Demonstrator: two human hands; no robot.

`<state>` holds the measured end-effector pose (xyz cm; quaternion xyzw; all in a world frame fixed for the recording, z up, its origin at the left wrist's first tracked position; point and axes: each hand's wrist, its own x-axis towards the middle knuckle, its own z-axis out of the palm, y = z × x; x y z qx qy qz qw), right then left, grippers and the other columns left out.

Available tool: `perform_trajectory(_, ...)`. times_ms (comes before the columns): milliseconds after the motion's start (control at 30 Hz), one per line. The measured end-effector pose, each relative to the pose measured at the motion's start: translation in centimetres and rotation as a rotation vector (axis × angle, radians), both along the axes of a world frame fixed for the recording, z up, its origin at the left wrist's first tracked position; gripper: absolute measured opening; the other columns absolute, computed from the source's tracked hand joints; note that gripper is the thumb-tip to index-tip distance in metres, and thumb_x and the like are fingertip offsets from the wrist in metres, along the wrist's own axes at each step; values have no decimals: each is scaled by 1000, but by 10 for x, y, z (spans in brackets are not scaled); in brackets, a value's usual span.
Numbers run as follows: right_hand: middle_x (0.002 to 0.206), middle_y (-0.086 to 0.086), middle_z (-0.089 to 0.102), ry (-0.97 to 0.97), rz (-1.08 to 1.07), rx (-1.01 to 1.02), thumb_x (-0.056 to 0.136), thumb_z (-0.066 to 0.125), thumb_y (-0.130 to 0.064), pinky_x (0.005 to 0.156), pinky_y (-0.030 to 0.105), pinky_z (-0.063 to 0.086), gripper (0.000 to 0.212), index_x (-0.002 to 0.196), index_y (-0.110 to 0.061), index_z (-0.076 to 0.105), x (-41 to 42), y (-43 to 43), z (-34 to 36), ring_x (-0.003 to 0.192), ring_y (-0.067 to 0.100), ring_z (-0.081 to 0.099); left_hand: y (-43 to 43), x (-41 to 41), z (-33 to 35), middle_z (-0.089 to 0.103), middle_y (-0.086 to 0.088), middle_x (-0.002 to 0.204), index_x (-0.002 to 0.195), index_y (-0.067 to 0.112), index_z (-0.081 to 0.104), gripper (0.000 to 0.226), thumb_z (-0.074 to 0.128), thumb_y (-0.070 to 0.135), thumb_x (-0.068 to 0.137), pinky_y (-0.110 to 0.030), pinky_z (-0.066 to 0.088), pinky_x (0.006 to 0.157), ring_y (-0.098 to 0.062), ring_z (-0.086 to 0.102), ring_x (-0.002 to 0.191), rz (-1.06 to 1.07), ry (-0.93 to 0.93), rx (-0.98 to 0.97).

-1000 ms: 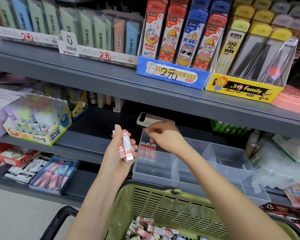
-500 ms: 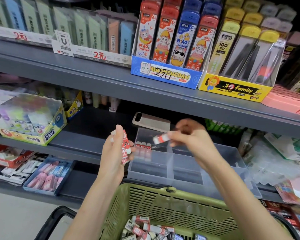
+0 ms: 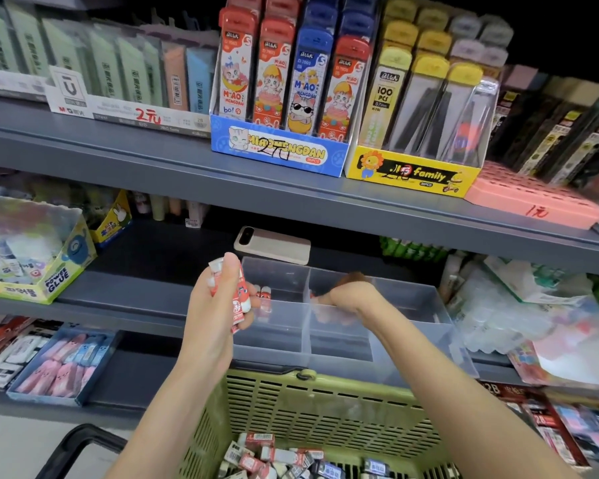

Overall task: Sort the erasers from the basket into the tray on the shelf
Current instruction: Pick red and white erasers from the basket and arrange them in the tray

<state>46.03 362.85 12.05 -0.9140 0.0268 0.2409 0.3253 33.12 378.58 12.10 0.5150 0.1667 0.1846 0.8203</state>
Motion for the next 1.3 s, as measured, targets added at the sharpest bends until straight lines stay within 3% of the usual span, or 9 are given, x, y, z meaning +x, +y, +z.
perform_trajectory(100, 85, -3, 67, 185, 74, 34, 92, 57, -24, 57, 20, 48, 22, 110, -13, 65, -1, 3, 10, 62, 7, 56, -3, 2, 1, 61, 2, 57, 93, 14, 52, 56, 56, 62, 66, -15, 34, 35, -7, 58, 47, -12, 1, 6)
perform_trajectory(233, 72, -6, 59, 180, 104, 53, 93, 57, -21, 52, 17, 45, 24, 112, -10, 66, -3, 0, 17, 59, 6, 52, -5, 5, 1, 61, 0, 57, 96, 12, 51, 56, 54, 61, 70, -16, 34, 35, -8, 60, 49, -60, 45, -46)
perform_trajectory(400, 89, 9, 71, -279, 105, 233, 90, 59, -21, 81, 32, 49, 19, 96, -7, 72, -25, -1, 20, 79, 18, 61, -3, 10, 2, 59, -2, 56, 102, 9, 49, 67, 52, 65, 66, -15, 29, 29, -7, 51, 42, -186, 126, -187)
perform_trajectory(467, 77, 0, 68, -386, 191, 490, 86, 66, -26, 75, 28, 49, 8, 89, -20, 70, -49, 7, 27, 69, 9, 59, -5, 12, 1, 57, -4, 57, 99, 8, 49, 68, 50, 68, 65, -14, 26, 27, -7, 47, 39, -215, 129, -202)
perform_trajectory(533, 68, -10, 60, -389, 325, 589, 82, 70, -31, 67, 21, 46, 19, 100, -28, 67, -68, 20, 32, 60, 1, 50, -8, 14, -1, 56, -6, 61, 94, 7, 52, 69, 47, 70, 66, -14, 24, 28, -6, 43, 40, -235, 133, -192)
perform_trajectory(667, 63, -11, 50, -479, 439, 409, 78, 71, -40, 71, 32, 47, 48, 123, -31, 58, -80, 36, 32, 59, 2, 46, -13, 12, -3, 67, -5, 72, 100, 8, 61, 71, 42, 70, 71, -14, 28, 31, -7, 50, 52, -281, 126, -230)
perform_trajectory(933, 68, -10, 53, -415, 383, 535, 64, 85, -26, 51, 24, 44, 41, 87, -26, 51, -78, 26, 41, 50, 0, 45, -10, -1, 1, 65, -8, 79, 109, 1, 57, 49, 61, 39, 80, -14, 31, 33, -8, 52, 53, -492, 25, -340)
perform_trajectory(1100, 72, 3, 56, -431, 393, 620, 69, 81, -10, 57, 30, 43, 31, 75, -18, 52, -76, 6, 51, 62, 12, 49, -6, -2, 3, 65, -12, 70, 102, 1, 54, 43, 64, 30, 72, -16, 35, 32, -17, 63, 57, -382, 86, -239)
perform_trajectory(1300, 77, 3, 60, -456, 525, 433, 74, 78, -16, 67, 29, 51, 22, 93, -24, 69, -82, -4, 43, 66, 20, 53, 0, 0, 3, 67, -12, 74, 92, 4, 60, 25, 63, 26, 81, -25, 55, 53, -17, 68, 63, -291, 92, -296)
